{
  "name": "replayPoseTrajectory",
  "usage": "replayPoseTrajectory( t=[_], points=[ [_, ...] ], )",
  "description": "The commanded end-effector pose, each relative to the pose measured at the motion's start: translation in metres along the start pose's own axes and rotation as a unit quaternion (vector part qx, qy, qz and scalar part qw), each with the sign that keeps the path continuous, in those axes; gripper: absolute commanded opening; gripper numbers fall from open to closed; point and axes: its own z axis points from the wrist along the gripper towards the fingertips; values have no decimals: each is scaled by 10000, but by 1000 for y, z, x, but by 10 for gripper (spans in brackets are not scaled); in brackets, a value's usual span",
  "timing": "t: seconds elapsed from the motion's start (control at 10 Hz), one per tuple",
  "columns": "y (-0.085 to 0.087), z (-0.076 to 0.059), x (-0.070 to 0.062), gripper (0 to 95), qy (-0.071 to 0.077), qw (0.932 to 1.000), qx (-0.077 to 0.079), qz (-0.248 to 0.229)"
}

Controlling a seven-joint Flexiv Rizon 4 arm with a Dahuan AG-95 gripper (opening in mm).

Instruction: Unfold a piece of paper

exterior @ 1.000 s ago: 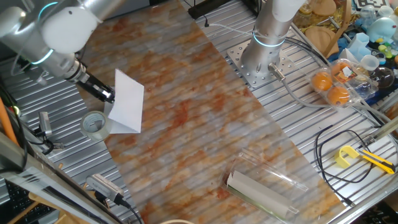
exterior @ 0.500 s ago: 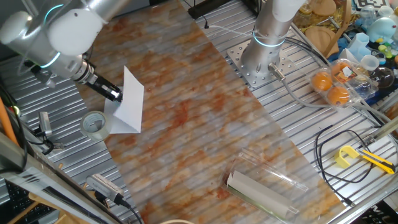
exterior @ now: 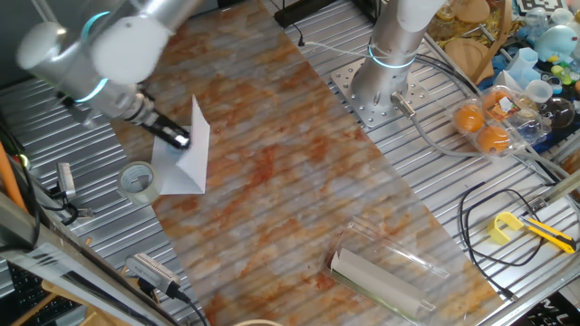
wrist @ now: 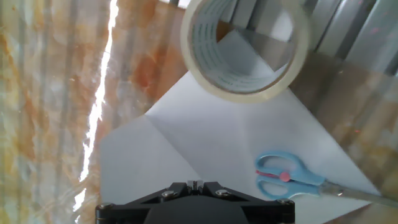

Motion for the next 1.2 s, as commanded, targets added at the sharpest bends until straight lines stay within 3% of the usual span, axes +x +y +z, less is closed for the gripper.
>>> replayPoseTrajectory(
  t=[0.1,0.6,0.8,1.0,1.1,1.2],
  points=[
    [0,1,-1,0,38,10000,-28,16],
    [10,19,11,0,-4,9999,-22,129],
    [10,19,11,0,-20,9998,-8,185],
    [10,19,11,0,-98,9991,238,347],
    [10,19,11,0,-176,9969,600,468],
    [10,19,11,0,-195,9964,664,489]
  ],
)
